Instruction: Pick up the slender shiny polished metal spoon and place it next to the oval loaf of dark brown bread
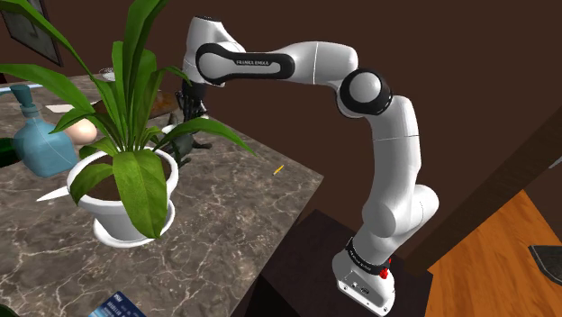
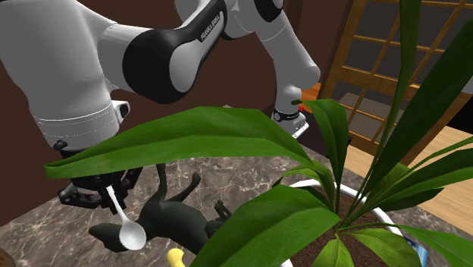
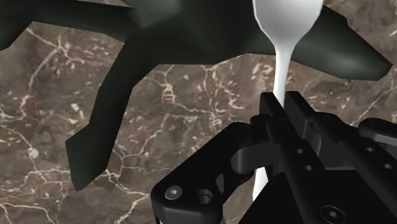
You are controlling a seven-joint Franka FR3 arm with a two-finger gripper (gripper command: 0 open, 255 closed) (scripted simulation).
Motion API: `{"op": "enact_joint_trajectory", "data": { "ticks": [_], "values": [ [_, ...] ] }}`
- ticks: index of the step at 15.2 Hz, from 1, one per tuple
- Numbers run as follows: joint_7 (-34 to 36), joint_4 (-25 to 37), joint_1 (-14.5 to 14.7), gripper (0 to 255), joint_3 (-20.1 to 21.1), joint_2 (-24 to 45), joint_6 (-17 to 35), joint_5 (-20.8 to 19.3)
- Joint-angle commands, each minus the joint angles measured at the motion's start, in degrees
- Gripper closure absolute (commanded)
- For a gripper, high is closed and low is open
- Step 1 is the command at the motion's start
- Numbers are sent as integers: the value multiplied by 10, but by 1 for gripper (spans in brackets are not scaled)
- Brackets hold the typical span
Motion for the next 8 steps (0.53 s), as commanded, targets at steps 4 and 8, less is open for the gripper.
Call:
{"op": "enact_joint_trajectory", "data": {
  "ticks": [4, 8],
  "values": [
    [7, -28, -4, 255, -6, 8, 32, -8],
    [12, -46, -4, 255, -12, 17, 56, -16]
  ]
}}
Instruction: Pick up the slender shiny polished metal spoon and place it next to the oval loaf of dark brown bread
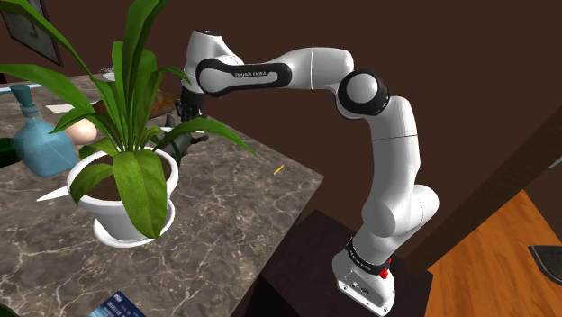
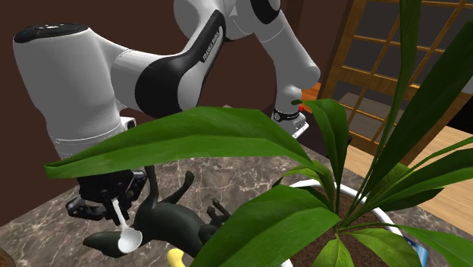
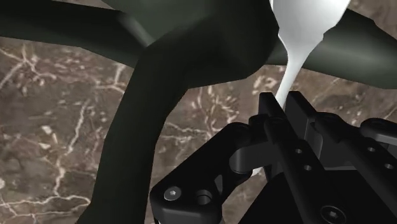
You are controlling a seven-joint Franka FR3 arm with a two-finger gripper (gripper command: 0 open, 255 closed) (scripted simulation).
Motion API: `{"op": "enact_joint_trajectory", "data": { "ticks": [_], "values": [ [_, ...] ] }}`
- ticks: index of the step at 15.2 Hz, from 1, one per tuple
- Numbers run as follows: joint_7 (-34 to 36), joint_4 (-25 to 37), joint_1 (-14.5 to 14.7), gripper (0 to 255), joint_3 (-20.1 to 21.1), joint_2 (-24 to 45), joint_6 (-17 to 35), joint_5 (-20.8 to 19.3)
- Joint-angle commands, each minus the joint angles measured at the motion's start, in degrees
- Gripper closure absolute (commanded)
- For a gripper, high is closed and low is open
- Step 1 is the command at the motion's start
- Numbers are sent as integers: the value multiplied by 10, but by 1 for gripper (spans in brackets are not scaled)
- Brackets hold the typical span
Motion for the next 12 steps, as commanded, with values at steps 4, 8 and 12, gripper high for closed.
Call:
{"op": "enact_joint_trajectory", "data": {
  "ticks": [4, 8, 12],
  "values": [
    [0, -8, 1, 255, -7, 5, -7, 1],
    [-1, -8, 3, 255, -9, 4, -6, 2],
    [-2, -19, -4, 0, -7, -2, -2, 4]
  ]
}}
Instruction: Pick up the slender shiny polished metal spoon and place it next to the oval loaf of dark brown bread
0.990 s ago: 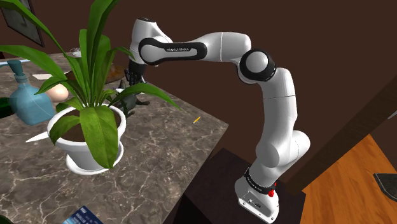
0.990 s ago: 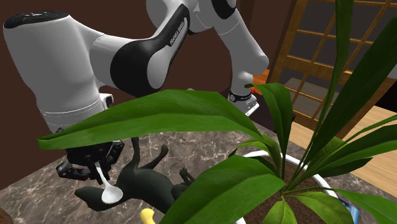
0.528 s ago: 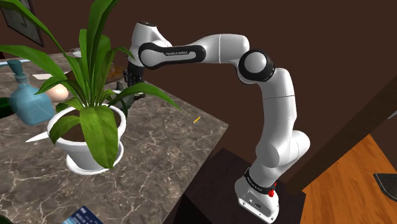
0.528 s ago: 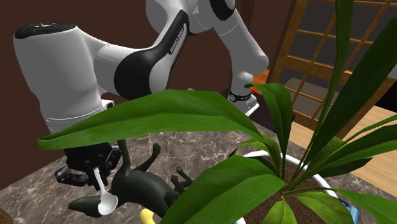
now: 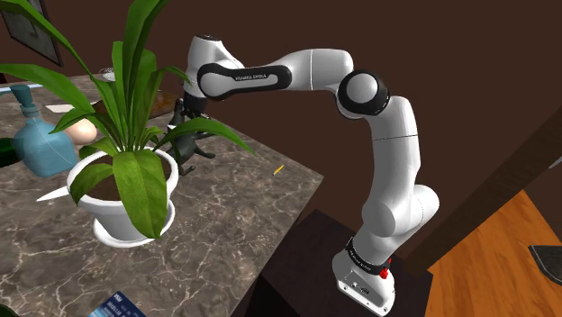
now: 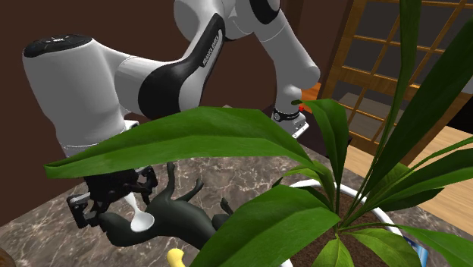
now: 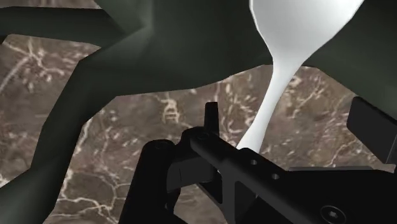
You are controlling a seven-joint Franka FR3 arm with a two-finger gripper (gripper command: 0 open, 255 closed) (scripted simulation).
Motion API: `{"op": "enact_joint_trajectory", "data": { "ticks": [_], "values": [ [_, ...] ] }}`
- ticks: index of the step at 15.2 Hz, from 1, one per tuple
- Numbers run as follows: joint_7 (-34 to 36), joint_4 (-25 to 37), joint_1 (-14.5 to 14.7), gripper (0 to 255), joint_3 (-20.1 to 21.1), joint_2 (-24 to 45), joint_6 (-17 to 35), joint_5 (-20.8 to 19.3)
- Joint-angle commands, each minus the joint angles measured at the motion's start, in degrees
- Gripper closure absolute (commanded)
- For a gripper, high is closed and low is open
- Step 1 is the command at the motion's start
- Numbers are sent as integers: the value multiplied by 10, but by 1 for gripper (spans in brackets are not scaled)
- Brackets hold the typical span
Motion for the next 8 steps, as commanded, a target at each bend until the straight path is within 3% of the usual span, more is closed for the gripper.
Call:
{"op": "enact_joint_trajectory", "data": {
  "ticks": [1, 8],
  "values": [
    [0, 0, 0, 0, 0, 0, -1, 0],
    [-12, 28, -6, 0, 16, -28, -53, 21]
  ]
}}
